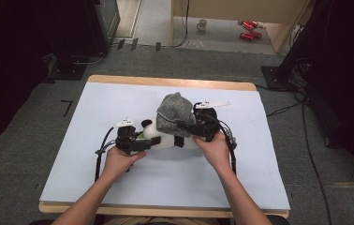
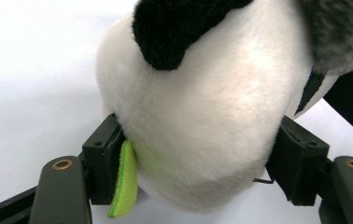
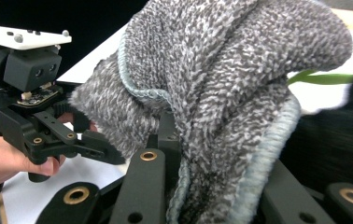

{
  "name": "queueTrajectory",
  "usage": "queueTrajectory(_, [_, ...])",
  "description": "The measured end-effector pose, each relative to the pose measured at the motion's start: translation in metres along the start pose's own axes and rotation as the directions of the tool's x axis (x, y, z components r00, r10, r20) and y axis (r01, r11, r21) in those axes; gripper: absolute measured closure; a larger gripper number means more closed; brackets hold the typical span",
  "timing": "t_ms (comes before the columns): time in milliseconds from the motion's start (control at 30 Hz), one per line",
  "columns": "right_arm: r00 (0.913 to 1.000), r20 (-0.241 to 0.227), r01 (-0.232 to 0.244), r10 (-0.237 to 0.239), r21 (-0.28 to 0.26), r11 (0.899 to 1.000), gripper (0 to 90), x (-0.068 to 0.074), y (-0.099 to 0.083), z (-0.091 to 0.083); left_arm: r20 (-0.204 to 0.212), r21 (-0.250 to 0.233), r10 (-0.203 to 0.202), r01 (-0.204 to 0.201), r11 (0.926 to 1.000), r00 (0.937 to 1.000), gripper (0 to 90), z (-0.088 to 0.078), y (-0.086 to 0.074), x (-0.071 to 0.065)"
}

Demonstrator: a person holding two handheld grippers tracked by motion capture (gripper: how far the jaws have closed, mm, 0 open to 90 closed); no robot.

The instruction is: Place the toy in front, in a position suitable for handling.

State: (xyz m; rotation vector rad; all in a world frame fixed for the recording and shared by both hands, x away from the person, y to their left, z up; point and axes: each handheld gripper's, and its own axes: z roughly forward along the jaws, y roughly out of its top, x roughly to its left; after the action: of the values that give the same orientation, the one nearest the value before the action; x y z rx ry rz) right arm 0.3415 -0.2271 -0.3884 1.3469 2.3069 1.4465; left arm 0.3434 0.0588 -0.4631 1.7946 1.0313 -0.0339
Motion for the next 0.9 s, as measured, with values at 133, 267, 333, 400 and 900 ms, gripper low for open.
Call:
queueTrajectory(133, [0.9995,0.022,-0.023,0.024,-0.025,0.999,77.7,-0.009,0.000,-0.014,0.012,0.019,-0.007,0.006,0.9998,0.9999,29.9,0.000,0.005,0.003])
queueTrajectory(267, [0.9958,0.063,-0.062,0.066,-0.060,0.996,77.5,-0.024,-0.002,-0.031,0.023,0.021,-0.024,0.023,0.9995,0.9995,30.0,0.001,0.008,0.007])
queueTrajectory(333, [0.9922,0.082,-0.088,0.094,-0.071,0.994,77.3,-0.033,-0.005,-0.037,0.022,0.024,-0.021,0.020,0.9995,0.9995,30.0,0.002,0.009,0.008])
queueTrajectory(400, [0.9892,0.089,-0.110,0.116,-0.080,0.991,76.9,-0.040,-0.008,-0.042,0.023,0.026,-0.008,0.008,0.9996,0.9997,30.0,0.002,0.010,0.008])
queueTrajectory(900, [0.9880,0.088,-0.118,0.127,-0.094,0.989,76.4,-0.046,-0.012,-0.042,0.010,0.002,0.195,-0.195,0.9809,0.9808,19.9,-0.004,0.006,0.006])
